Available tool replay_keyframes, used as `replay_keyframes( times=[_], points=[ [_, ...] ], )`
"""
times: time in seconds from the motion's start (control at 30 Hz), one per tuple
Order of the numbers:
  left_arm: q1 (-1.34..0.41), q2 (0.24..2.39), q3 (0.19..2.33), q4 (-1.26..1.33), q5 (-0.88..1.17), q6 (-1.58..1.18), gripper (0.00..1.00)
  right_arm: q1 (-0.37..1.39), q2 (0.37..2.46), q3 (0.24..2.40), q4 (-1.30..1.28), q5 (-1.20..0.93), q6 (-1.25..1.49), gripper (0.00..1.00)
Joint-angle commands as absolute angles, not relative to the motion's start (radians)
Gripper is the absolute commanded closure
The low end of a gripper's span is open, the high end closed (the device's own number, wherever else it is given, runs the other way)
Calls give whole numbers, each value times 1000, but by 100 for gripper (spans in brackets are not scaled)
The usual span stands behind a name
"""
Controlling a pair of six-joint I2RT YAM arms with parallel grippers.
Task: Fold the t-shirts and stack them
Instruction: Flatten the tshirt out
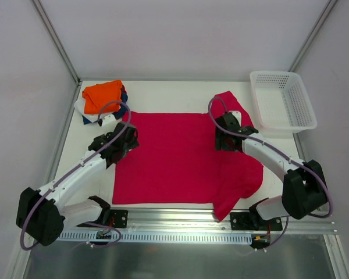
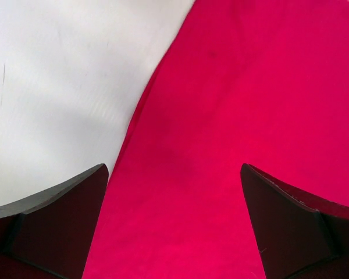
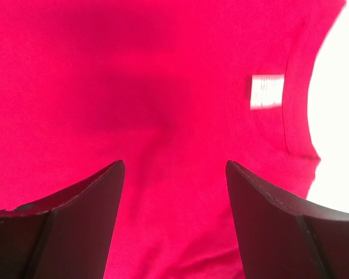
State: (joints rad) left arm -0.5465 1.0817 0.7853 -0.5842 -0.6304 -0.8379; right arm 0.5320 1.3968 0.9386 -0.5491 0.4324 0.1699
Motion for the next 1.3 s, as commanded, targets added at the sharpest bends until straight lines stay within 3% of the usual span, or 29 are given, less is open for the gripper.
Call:
replay_keyframes(
  times=[0.0, 0.27, 0.5, 0.57, 0.67, 0.73, 0.8, 1.27],
  points=[
    [-454, 1170, 837, -356, -557, -643, 1, 476, 1469, 1075, -511, 348, 109, 26],
    [-330, 1431, 965, -157, -404, -512, 1, 338, 1747, 1480, -526, 184, 29, 26],
    [-288, 1603, 1086, -100, -397, -440, 1, 305, 1867, 1658, -552, 141, 9, 26],
    [-276, 1632, 1118, -77, -387, -414, 5, 299, 1870, 1672, -552, 143, -21, 26],
    [-259, 1709, 1160, -29, -364, -378, 22, 293, 1859, 1671, -551, 141, -28, 26],
    [-247, 1744, 1202, -17, -339, -358, 39, 288, 1856, 1674, -551, 141, -29, 26],
    [-244, 1792, 1236, -11, -328, -345, 46, 285, 1848, 1671, -551, 138, -32, 26],
    [-187, 1896, 1336, 25, -305, -305, 47, 285, 1825, 1629, -523, 115, -29, 26]
  ],
)
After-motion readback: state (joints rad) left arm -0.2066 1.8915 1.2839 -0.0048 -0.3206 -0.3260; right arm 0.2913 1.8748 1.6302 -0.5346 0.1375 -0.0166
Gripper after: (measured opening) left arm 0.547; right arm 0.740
